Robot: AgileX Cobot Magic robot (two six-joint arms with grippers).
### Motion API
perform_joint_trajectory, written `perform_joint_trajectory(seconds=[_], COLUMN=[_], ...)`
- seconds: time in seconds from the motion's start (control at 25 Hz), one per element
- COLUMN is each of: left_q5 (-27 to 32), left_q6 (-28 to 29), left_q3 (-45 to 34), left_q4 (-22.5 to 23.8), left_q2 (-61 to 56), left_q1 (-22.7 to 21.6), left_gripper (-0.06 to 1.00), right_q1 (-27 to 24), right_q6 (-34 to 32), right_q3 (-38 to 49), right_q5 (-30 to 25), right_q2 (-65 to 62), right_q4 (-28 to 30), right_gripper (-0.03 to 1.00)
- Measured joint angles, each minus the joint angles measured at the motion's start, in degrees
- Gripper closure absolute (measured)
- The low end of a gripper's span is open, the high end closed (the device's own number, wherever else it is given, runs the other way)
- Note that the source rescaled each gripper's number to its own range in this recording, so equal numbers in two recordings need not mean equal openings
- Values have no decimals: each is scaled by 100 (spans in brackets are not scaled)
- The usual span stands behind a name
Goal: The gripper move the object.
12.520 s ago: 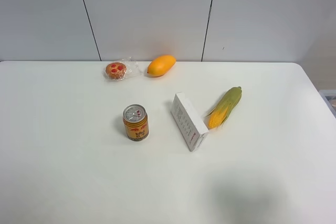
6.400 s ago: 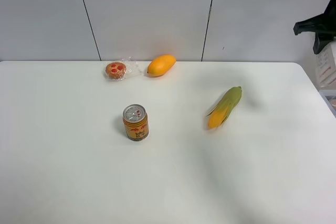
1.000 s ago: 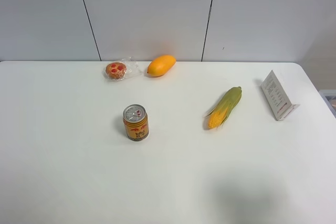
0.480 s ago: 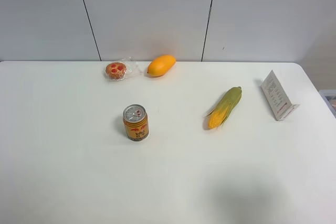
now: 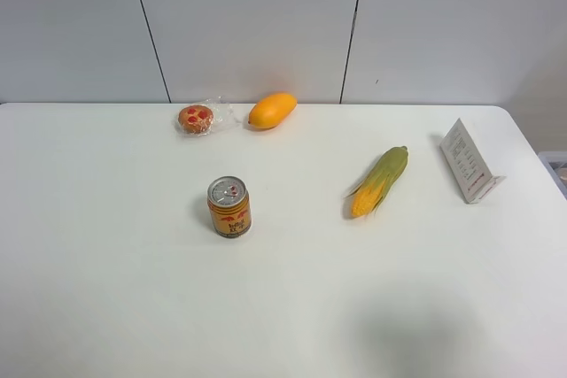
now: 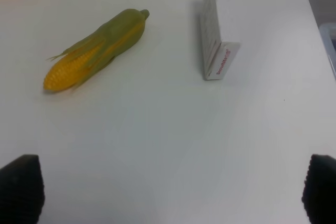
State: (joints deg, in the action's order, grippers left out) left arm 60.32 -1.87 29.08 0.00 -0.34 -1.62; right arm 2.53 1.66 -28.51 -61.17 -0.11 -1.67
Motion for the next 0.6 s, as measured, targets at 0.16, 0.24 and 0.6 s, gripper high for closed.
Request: perform_joint_trajectory(seconds=[0.16, 0.24, 0.6], left_q5=[0, 0, 0], left_q6=[0, 0, 0], left_q3=[0, 0, 0], left_q4=[0, 0, 0], left_q2=[0, 0, 0], left_q1=[0, 0, 0], left_gripper=[-6, -6, -6], right_q1=[0, 0, 0], right_q6=[0, 0, 0], right_q3=[0, 0, 0], right_q5=[0, 0, 0], right_q2=[0, 0, 0], right_q4=[0, 0, 0], right_gripper=[-3, -3, -3])
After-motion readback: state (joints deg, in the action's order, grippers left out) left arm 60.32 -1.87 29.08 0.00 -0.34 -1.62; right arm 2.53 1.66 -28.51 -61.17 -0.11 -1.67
